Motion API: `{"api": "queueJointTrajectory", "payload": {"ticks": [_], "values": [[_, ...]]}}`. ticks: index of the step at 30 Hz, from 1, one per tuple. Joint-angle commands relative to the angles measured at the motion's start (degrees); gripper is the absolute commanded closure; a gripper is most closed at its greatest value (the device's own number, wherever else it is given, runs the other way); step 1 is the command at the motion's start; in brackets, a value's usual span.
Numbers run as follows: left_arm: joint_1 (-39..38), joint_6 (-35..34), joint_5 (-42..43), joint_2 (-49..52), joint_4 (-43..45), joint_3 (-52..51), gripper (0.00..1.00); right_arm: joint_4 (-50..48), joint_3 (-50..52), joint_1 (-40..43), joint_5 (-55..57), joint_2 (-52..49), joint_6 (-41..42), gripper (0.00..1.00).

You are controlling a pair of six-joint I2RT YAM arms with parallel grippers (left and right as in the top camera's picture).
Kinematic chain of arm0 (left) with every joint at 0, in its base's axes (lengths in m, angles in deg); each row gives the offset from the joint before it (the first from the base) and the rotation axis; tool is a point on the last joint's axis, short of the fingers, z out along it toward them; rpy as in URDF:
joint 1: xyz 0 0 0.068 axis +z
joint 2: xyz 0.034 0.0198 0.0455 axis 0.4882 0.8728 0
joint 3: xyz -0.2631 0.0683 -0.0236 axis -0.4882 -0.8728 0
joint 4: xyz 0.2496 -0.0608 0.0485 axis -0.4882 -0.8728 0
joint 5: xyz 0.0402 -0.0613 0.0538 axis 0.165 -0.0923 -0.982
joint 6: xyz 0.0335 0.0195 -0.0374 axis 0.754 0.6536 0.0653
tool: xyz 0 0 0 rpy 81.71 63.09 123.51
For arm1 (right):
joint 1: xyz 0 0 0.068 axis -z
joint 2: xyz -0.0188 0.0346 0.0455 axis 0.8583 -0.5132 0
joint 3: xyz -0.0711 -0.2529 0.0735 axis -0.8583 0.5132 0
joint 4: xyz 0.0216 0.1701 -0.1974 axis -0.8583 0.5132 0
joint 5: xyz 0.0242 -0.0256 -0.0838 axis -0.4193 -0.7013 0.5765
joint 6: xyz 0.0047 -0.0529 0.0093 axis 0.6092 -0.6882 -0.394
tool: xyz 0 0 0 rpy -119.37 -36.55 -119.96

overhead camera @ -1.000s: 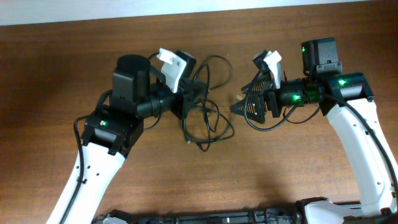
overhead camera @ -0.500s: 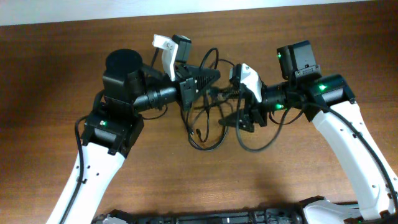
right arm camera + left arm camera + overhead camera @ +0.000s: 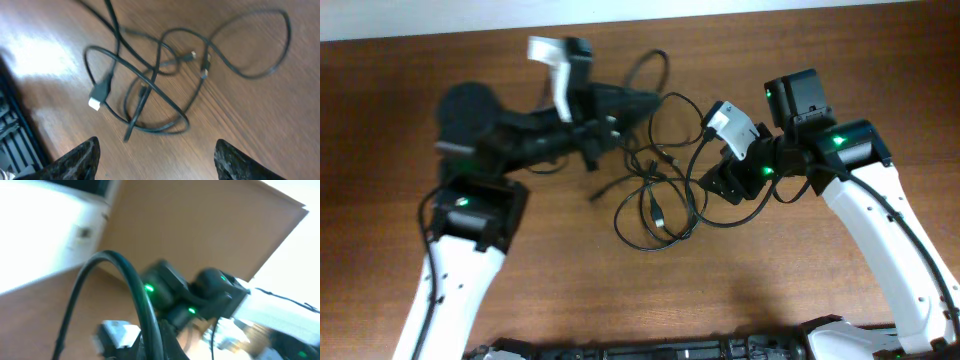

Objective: Untangle cables

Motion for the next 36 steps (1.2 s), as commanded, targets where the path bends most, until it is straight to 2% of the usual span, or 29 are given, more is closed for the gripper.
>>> {"api": "queueJointTrajectory", "payload": {"ticks": [1,8,13,17,19,22,24,25,26,28,33,35,36], "values": [[6.4,-0.4,-1.7,-4.6,0.8,1.0,1.0,0.2,0.0,2.3,3.5,-0.1,3.7,0.27],[12.8,-0.7,-2.1,-9.4,5.1,1.0,1.0,0.0,0.0,5.3,3.3,-0.1,6.2,0.27],[23.3,1.3,-3.0,-11.4,6.1,1.9,1.0,0.0,0.0,5.3,3.3,-0.1,6.1,0.27],[32.6,4.5,-3.0,-11.1,-1.2,4.2,1.0,0.0,0.0,5.3,3.3,-0.1,6.2,0.27],[37.7,11.2,-3.1,-11.0,-8.9,4.3,1.0,0.0,0.0,5.3,3.3,-0.1,6.1,0.27],[40.3,28.2,-12.3,-10.2,-26.0,4.3,1.0,-0.2,0.0,5.3,3.2,-0.1,6.1,0.27],[40.3,38.9,-27.9,-8.7,-38.3,4.3,1.0,-0.9,0.0,5.3,2.2,-0.1,6.1,0.27],[40.3,40.2,-34.4,-7.7,-42.1,4.3,1.0,-1.1,0.0,5.3,2.2,-0.1,6.1,0.27],[40.3,40.3,-42.3,-6.6,-45.8,4.3,1.0,-1.4,0.0,5.3,2.2,-0.1,6.1,0.27],[40.4,38.6,-52.2,-4.8,-48.2,4.3,1.0,-1.8,0.0,5.3,1.6,-0.1,6.1,0.27],[41.8,35.8,-64.5,-4.2,-46.2,4.3,1.0,-1.6,0.0,5.3,1.1,-0.1,6.1,0.27],[43.2,28.3,-72.4,-4.5,-44.9,4.5,1.0,-1.6,0.0,5.3,1.1,-0.1,6.1,0.27],[44.0,27.5,-73.8,-4.6,-44.7,4.6,1.0,-1.7,0.0,5.3,1.1,-0.1,6.1,0.27]]}}
